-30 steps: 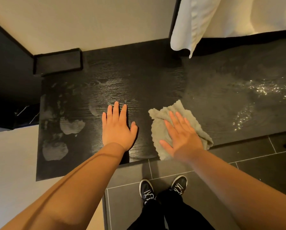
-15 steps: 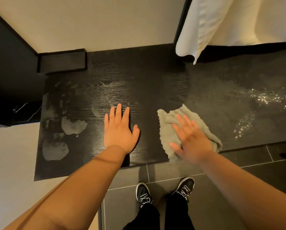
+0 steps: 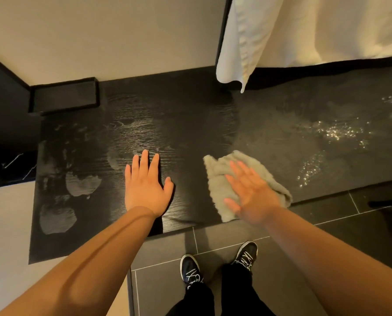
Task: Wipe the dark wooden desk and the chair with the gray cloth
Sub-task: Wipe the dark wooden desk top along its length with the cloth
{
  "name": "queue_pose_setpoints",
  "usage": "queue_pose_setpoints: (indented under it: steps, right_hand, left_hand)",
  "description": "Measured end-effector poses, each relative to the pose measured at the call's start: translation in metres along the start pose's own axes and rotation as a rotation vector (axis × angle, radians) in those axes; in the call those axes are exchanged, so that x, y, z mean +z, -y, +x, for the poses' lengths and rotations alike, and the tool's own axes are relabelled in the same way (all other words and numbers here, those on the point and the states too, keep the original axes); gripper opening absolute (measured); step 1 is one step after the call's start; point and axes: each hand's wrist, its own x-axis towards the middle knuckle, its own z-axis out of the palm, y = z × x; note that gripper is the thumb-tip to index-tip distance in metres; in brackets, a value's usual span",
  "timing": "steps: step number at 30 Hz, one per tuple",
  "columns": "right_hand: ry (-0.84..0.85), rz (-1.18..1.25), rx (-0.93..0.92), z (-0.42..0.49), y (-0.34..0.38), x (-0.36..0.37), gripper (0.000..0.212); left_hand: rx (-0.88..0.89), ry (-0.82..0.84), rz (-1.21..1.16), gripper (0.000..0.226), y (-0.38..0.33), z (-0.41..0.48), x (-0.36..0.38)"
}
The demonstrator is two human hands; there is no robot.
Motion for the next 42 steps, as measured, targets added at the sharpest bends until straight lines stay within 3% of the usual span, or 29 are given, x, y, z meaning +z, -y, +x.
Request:
queue_pose_setpoints:
  steps: [3,6,8,11,14,16,19,23,27,30,32,33,37,39,42]
  right_hand:
    - [0.109,-0.094,0.187,-0.002,-0.019,-0.011,0.078]
    - [0.101,-0.049,0.294,0.005,0.008,-0.008,0.081]
    - [0.125,-0.039,0.24,0.014,0.037,-0.005,0.082]
    - [0.29,0.027,0.125,0.022,0.054,-0.008,0.083]
    - [0.153,-0.01,0.001,0.01,0.023,-0.008,0.079]
    - [0.03,0.014,0.089,0.002,-0.012,-0.01,0.076]
    - [0.106,-0.051,0.304,-0.003,-0.03,-0.019,0.081]
    - [0.109,-0.004,0.412,0.008,0.005,-0.01,0.086]
    - [0.296,0.017,0.195,0.022,0.044,-0.007,0.088]
    - [0.107,0.025,0.052,0.008,0.018,-0.005,0.082]
    - [-0.053,0.025,0.13,0.002,-0.015,-0.008,0.079]
    - [-0.055,0.004,0.218,0.003,-0.031,-0.013,0.081]
    - [0.112,-0.041,0.538,0.015,-0.026,-0.021,0.093]
    - [0.153,-0.024,0.476,0.023,0.003,-0.019,0.092]
    - [0.214,0.043,0.204,0.031,0.039,-0.015,0.084]
  left_hand:
    - [-0.001,-0.007,-0.01,0.076,-0.001,0.002,0.0]
    - [-0.01,0.003,-0.015,0.075,-0.002,0.001,-0.001]
    - [-0.005,0.006,-0.011,0.075,-0.002,0.001,-0.002]
    - [-0.004,-0.006,-0.014,0.074,-0.002,0.002,-0.003]
    - [-0.004,-0.007,-0.006,0.074,-0.002,0.002,-0.001]
    - [-0.004,-0.009,-0.013,0.075,-0.002,0.002,-0.001]
    - [-0.002,-0.009,-0.019,0.076,-0.002,0.001,-0.001]
    - [-0.002,-0.004,-0.014,0.076,-0.001,0.002,-0.002]
    - [-0.003,-0.009,-0.02,0.076,-0.003,0.002,-0.002]
    - [-0.003,-0.001,-0.012,0.075,-0.003,0.002,-0.002]
    - [-0.006,-0.005,-0.01,0.075,-0.002,0.002,-0.002]
    - [-0.006,-0.005,-0.01,0.076,-0.003,0.002,-0.003]
    - [-0.004,-0.007,-0.009,0.076,-0.002,0.002,-0.002]
    - [-0.007,-0.001,-0.01,0.076,-0.002,0.002,-0.002]
    - [-0.016,-0.009,-0.01,0.075,-0.004,0.003,-0.002]
